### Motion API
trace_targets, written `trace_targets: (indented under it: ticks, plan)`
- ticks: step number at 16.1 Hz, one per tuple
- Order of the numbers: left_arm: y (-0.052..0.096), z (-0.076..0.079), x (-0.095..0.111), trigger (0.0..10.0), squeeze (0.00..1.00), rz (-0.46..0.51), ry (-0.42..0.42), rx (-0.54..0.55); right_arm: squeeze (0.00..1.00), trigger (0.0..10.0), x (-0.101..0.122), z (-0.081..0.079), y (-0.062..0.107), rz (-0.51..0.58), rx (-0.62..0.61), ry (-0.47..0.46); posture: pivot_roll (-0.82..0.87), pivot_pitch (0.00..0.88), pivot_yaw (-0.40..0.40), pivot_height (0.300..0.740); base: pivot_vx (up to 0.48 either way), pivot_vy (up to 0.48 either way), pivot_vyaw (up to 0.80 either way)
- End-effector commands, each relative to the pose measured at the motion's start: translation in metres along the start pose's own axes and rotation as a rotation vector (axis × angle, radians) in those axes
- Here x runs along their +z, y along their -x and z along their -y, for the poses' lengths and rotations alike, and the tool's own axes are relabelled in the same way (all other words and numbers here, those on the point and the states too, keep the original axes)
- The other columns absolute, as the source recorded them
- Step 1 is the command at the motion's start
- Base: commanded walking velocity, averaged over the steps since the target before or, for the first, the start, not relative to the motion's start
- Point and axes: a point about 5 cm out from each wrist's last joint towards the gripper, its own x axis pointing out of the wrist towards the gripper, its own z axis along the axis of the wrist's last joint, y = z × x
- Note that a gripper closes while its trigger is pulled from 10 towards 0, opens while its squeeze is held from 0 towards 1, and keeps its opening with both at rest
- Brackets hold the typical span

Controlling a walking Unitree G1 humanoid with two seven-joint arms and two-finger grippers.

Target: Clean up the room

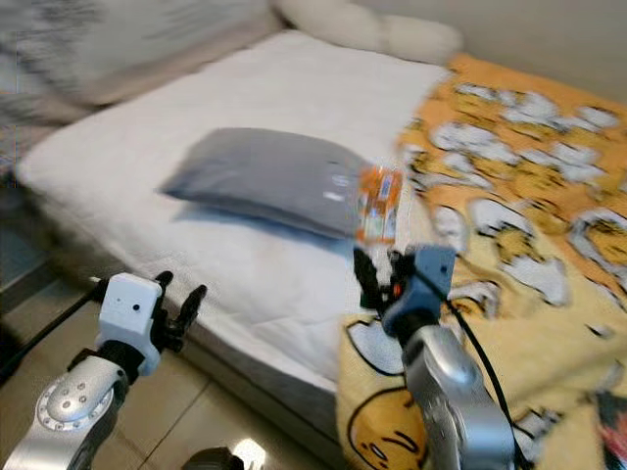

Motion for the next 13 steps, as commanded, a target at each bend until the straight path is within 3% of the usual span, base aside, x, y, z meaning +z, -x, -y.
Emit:
trace_targets:
  ticks: [1, 5, 9, 11, 13]
  plan:
    - [0.001, -0.001, 0.004, 10.0, 0.0, 0.014, -0.019, 0.019, 0.0, 10.0, 0.005, -0.002, 0.002, 0.012, 0.015, 0.039, 0.02, 0.0, -0.018, 0.74, 0.0, 0.0, 0.8]
    - [-0.012, -0.007, 0.006, 10.0, 0.0, 0.015, -0.016, 0.096, 0.0, 10.0, 0.002, -0.009, -0.001, -0.005, 0.038, 0.096, -0.02, 0.0, 0.012, 0.74, 0.0, 0.0, 0.8]
    - [-0.013, -0.005, 0.005, 10.0, 0.0, 0.006, -0.014, 0.062, 0.0, 10.0, 0.001, -0.008, 0.007, -0.002, -0.006, 0.086, -0.03, 0.0, 0.044, 0.74, 0.0, 0.0, 0.8]
    - [-0.016, -0.011, 0.004, 10.0, 0.0, 0.027, 0.059, 0.093, 0.0, 10.0, -0.003, -0.007, 0.009, -0.007, -0.029, 0.075, -0.05, 0.0, 0.056, 0.74, 0.0, 0.0, 0.8]
    - [-0.019, -0.009, 0.003, 10.0, 0.0, 0.027, 0.059, 0.12, 0.0, 10.0, -0.001, -0.006, 0.011, -0.012, -0.024, 0.109, -0.07, 0.0, 0.07, 0.74, 0.0, 0.0, 0.8]
